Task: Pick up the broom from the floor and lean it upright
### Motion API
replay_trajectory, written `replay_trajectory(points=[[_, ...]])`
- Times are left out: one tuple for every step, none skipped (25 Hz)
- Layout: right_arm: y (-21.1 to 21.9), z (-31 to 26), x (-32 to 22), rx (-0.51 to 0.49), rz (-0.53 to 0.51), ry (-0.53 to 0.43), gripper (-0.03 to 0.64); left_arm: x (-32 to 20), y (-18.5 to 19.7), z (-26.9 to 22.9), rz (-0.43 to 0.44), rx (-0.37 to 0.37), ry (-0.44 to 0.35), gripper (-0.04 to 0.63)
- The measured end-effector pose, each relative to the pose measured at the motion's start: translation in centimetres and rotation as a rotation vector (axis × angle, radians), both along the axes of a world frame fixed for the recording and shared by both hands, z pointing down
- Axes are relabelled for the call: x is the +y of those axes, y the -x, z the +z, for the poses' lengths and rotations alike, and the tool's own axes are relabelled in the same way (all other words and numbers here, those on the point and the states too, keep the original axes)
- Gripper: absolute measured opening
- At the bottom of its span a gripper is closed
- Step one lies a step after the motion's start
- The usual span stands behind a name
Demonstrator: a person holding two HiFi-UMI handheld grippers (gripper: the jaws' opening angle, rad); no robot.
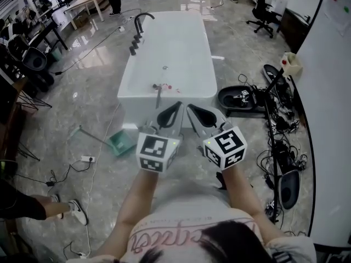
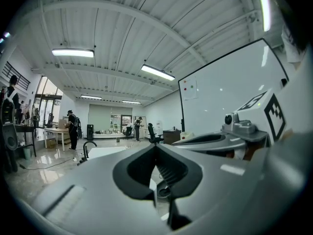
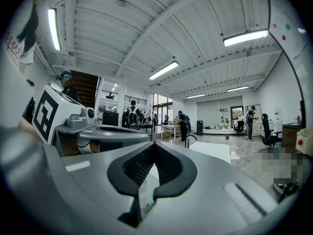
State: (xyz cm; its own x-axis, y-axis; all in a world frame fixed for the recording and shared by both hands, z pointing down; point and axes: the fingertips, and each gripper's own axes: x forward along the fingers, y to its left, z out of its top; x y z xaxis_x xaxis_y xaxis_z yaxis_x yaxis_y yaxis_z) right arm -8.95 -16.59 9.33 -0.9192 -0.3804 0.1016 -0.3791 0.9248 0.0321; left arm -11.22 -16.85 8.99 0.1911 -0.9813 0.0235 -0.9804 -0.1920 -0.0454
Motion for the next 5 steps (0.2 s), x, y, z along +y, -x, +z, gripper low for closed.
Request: replay_trajectory(points=[[0.14,0.06,0.11,0.002,0.0,0.0,0.0,0.06,0.09,0.03,0.002,0.0,-0.001,-0.002],[0.26,0.09,0.22,0.003,0.001,0.0,0.0,0.13,0.15,0.03,0.004,0.001,-0.001,-0.002],[0.35,0.1,0.32,0.004,0.001,-0.001,0.0,0.2,0.19,0.02,0.006,0.001,-0.001,-0.002],[0.41,0.09,0.42,0.005,0.002,-0.001,0.0,0.27,0.21,0.0,0.007,0.002,0.0,-0.002],[0.45,0.08,0.52,0.006,0.003,-0.001,0.0,0.35,0.21,-0.01,0.009,0.003,0.0,-0.002]])
